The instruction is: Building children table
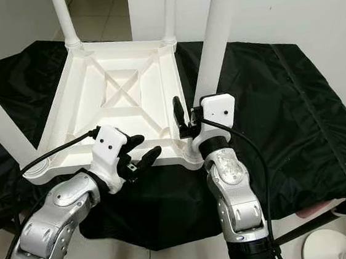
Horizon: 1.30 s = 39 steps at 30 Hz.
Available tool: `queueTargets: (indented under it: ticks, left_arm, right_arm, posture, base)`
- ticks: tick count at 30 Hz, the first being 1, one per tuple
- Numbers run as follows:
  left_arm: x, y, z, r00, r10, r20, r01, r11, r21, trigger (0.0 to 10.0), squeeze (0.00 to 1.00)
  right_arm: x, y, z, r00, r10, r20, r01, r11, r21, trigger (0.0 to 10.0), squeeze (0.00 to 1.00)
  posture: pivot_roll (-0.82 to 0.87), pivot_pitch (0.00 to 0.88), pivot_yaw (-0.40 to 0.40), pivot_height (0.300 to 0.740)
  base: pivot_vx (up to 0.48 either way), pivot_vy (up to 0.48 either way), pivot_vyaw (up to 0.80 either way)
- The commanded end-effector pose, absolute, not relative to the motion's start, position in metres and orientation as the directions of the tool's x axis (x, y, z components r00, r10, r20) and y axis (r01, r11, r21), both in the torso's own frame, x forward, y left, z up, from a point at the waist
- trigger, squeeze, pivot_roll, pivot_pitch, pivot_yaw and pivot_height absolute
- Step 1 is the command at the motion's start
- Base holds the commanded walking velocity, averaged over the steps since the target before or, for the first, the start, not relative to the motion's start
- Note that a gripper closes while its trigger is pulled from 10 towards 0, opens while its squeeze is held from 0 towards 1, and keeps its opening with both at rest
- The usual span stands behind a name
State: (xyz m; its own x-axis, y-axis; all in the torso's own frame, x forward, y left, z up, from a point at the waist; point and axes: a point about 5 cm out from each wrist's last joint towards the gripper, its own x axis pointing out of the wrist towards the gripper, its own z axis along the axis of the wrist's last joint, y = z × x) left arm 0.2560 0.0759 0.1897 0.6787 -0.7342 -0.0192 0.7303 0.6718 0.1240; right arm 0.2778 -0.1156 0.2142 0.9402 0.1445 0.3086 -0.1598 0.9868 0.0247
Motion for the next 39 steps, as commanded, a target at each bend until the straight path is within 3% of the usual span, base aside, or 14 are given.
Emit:
queueTargets:
  ticks: [1,8,31,32,33,39]
  left_arm:
    - [0.253,0.077,0.188,0.703,-0.710,-0.034,0.708,0.695,0.126,10.0,0.00]
    - [0.248,0.080,0.191,0.694,-0.719,-0.040,0.717,0.685,0.131,10.0,0.00]
    - [0.246,0.079,0.197,0.690,-0.724,-0.022,0.720,0.683,0.121,10.0,0.00]
    - [0.246,0.079,0.197,0.690,-0.723,-0.022,0.720,0.684,0.118,10.0,0.00]
    - [0.247,0.081,0.196,0.701,-0.713,-0.022,0.710,0.694,0.119,10.0,0.00]
    - [0.251,0.093,0.187,0.723,-0.689,-0.050,0.689,0.714,0.124,10.0,0.00]
  right_arm:
    - [0.277,-0.112,0.216,0.941,0.161,0.297,-0.183,0.982,0.047,10.0,0.00]
    - [0.278,-0.109,0.215,0.953,0.160,0.258,-0.189,0.977,0.095,10.0,0.00]
    - [0.279,-0.110,0.227,0.949,0.149,0.279,-0.168,0.985,0.046,10.0,0.00]
    - [0.279,-0.110,0.227,0.948,0.148,0.280,-0.167,0.985,0.044,8.7,0.00]
    - [0.279,-0.110,0.227,0.949,0.146,0.280,-0.163,0.986,0.040,10.0,0.00]
    - [0.279,-0.110,0.227,0.950,0.142,0.279,-0.158,0.987,0.035,10.0,0.00]
  posture:
    - [0.04,0.054,-0.060,0.740]
    - [0.05,0.055,-0.066,0.740]
    - [0.05,0.049,-0.071,0.740]
    - [0.05,0.049,-0.071,0.740]
    - [0.05,0.049,-0.071,0.740]
    - [0.05,0.052,-0.073,0.740]
  base:
    - [0.000,0.000,0.00]
    - [0.000,0.000,0.00]
    - [0.000,0.000,0.00]
    - [0.000,0.000,0.00]
    - [0.000,0.000,0.00]
    - [0.000,0.000,0.00]
